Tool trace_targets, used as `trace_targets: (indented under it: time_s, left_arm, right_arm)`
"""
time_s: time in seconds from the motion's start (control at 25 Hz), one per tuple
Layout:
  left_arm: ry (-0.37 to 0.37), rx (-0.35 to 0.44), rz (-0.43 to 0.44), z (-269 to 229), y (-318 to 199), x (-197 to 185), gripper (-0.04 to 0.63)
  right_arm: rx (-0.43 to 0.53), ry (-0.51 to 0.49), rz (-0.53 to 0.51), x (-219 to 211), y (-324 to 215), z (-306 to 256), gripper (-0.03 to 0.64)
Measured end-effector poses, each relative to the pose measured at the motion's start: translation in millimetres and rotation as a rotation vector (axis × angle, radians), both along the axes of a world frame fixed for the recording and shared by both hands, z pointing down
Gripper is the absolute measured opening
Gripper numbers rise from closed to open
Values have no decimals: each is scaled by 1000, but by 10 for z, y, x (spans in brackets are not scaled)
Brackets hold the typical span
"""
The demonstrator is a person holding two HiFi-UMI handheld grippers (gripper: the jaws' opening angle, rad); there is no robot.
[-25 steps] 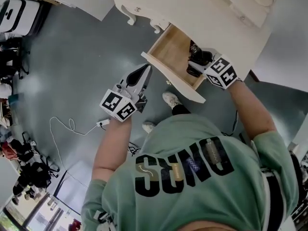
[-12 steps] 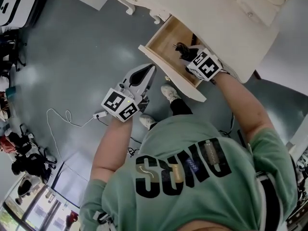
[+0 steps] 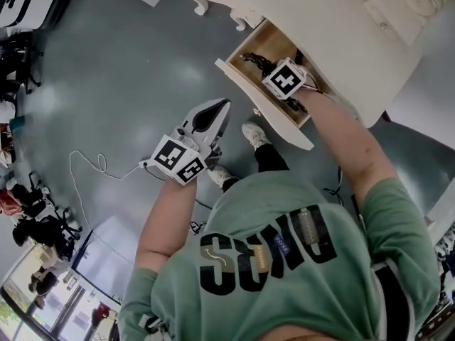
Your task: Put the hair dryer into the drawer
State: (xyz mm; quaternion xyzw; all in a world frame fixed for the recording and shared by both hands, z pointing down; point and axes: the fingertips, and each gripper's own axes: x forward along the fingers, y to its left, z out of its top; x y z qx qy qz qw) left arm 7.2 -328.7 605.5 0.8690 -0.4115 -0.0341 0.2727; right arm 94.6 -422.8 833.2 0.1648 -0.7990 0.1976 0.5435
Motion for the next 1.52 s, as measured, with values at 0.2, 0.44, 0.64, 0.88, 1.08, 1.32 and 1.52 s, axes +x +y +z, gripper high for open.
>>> trace_targets:
  time_s: [0.2, 0.44, 0.64, 0.88, 1.08, 1.32, 1.52]
  left_arm:
    - [1, -13, -19, 38, 71, -130, 0]
    - [0, -19, -28, 124, 59, -122, 0]
    - [4, -12, -39, 81, 71, -174, 0]
    - [2, -7, -69, 38, 158, -235, 0]
    - [-7, 22, -131, -219, 322, -475, 0]
    - [-32, 70, -253, -666, 665, -973, 0]
    - [-63, 140, -395, -1150, 1223, -1586, 0]
  right_arm:
    - [12, 116, 38, 125, -71, 235, 180]
    - [-61, -40, 48, -68, -53, 290, 215]
    - [-76, -130, 80, -112, -47, 141, 264]
    - [-17, -303, 132, -166, -125, -292, 270]
    - [14, -468, 136, -344, -40, -983, 247]
    - [48, -662, 92, -759, 174, -1934, 202]
    - [84, -840, -17, -1395, 553, -2906, 150]
